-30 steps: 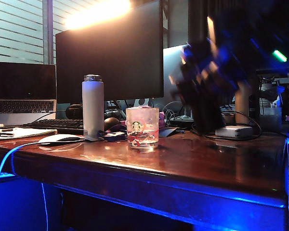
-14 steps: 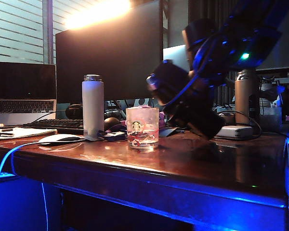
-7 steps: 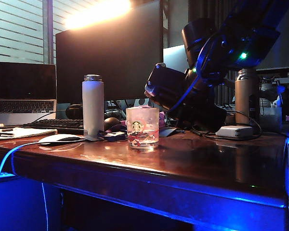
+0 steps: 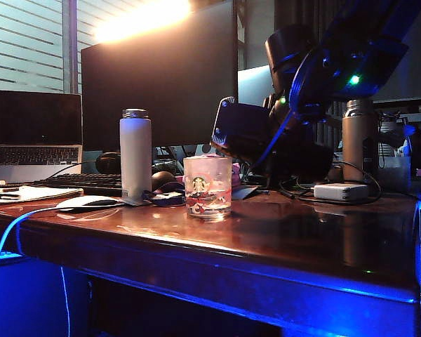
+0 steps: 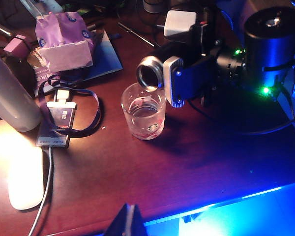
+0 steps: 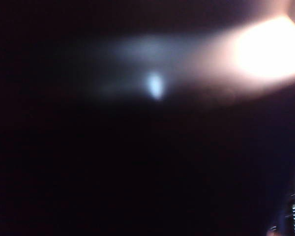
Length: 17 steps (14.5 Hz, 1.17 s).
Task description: Pick up the black thermos, pour a little water from inside into the glass cup, then place the black thermos back on the table.
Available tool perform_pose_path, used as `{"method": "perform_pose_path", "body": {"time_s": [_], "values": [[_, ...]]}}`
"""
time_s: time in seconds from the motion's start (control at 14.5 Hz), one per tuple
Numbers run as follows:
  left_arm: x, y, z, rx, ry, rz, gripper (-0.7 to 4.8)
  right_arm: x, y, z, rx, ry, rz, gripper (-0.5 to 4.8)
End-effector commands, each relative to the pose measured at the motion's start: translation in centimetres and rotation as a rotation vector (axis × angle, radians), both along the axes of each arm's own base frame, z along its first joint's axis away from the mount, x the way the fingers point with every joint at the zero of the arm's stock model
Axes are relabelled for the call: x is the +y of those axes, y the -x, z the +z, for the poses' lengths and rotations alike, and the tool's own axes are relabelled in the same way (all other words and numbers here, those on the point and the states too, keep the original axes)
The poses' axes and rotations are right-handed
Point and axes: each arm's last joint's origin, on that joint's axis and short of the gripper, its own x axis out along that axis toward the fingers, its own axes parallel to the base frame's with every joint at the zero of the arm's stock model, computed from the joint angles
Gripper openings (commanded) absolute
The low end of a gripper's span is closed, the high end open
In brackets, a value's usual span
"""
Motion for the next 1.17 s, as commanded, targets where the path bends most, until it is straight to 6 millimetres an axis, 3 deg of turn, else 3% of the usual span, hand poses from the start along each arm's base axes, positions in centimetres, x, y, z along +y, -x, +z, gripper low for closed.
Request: {"method": "perform_pose_path", "body": {"time_s": [0.07, 1.17], "values": [[0.00, 0.04, 0.26, -0.020, 0.004, -0.005, -0.03, 0.07, -0.07, 0.92, -0.060, 0.049, 0.001, 0.77], [0.00, 0.04, 0.26, -0.020, 0.004, -0.005, -0.03, 0.14, -0.05, 0.85, -0.080, 0.322, 0.095, 0.76]]}}
